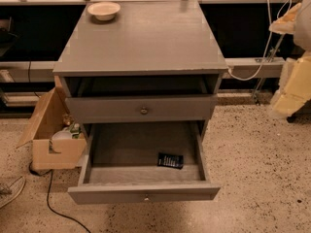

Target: Pick rxbar blueberry from middle drawer and place on counter

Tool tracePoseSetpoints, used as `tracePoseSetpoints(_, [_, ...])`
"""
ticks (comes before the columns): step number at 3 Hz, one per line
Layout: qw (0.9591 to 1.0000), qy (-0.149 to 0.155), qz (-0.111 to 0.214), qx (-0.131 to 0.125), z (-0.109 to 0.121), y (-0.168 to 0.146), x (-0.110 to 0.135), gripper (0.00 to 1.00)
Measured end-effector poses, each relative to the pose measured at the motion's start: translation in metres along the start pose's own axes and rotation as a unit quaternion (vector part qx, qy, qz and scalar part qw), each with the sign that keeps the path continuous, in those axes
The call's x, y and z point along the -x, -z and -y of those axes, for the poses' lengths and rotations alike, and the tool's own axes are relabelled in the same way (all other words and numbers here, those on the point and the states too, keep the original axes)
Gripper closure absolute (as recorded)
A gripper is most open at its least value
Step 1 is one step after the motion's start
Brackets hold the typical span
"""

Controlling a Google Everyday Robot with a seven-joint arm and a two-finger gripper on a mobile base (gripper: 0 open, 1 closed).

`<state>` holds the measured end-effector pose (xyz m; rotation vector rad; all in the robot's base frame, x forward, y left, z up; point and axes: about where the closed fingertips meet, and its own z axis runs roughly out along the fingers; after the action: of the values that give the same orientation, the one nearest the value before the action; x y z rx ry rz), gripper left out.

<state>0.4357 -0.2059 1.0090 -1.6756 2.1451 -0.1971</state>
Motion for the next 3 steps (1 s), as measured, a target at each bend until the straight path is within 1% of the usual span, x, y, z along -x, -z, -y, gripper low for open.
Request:
tracePoseSetpoints(1, [1.0, 0.0, 0.0, 0.0, 0.0, 0.0, 0.0, 0.0])
tracePoseSetpoints(2, [0.9986, -0.012, 0.048, 0.021, 0.0, -0.028, -0.004, 0.0])
tracePoseSetpoints(3, [0.9926, -0.026, 0.109, 0.045, 0.002, -0.063, -0.003, 0.0])
